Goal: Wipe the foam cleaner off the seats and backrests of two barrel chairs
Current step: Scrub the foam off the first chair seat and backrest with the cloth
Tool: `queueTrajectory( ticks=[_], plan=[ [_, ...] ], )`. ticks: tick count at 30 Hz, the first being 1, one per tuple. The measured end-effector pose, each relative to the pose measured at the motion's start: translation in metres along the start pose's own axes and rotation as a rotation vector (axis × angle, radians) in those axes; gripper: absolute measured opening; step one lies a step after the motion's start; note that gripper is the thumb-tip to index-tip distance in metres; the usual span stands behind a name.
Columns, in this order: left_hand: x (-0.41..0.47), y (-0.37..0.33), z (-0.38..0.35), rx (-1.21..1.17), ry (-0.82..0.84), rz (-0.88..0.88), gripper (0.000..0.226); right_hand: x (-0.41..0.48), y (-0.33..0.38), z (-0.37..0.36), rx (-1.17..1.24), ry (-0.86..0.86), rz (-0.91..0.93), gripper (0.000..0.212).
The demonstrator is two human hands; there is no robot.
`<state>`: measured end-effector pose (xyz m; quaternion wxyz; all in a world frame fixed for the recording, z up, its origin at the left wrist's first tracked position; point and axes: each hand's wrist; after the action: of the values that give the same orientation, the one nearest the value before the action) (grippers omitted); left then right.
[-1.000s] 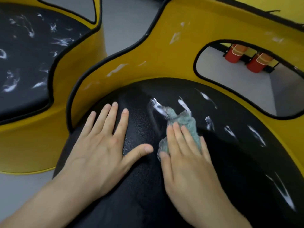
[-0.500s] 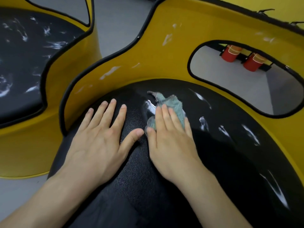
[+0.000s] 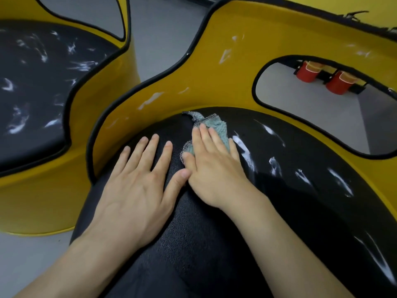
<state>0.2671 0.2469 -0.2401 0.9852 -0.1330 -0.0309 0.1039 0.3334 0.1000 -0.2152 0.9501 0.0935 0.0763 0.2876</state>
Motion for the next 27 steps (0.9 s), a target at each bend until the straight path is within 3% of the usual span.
queueTrajectory(
  ticks=[9,13,20,27],
  plan=[
    [-0.001,0.000,0.001,-0.037,0.004,0.000,0.084,-0.097,0.026,-0.023,-0.021,-0.064,0.041,0.065],
    [0.000,0.000,-0.001,-0.025,0.004,-0.004,0.082,-0.065,0.017,-0.007,-0.002,0.025,0.026,0.064],
    [-0.001,0.000,0.000,-0.007,-0.009,0.001,0.079,0.022,-0.004,-0.002,-0.020,0.021,-0.019,0.063],
    [-0.001,0.000,0.002,-0.047,0.003,0.000,0.081,-0.085,0.025,-0.018,-0.020,-0.056,0.116,0.065]
  ],
)
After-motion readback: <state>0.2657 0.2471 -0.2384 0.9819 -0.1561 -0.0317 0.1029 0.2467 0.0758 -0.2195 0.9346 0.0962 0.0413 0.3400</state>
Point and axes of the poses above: each hand's wrist, its own x-axis towards the middle knuckle, its own z-axis out of the back of the hand, y = z × x, and after that the axes turned 14 degrees about z, right-handed
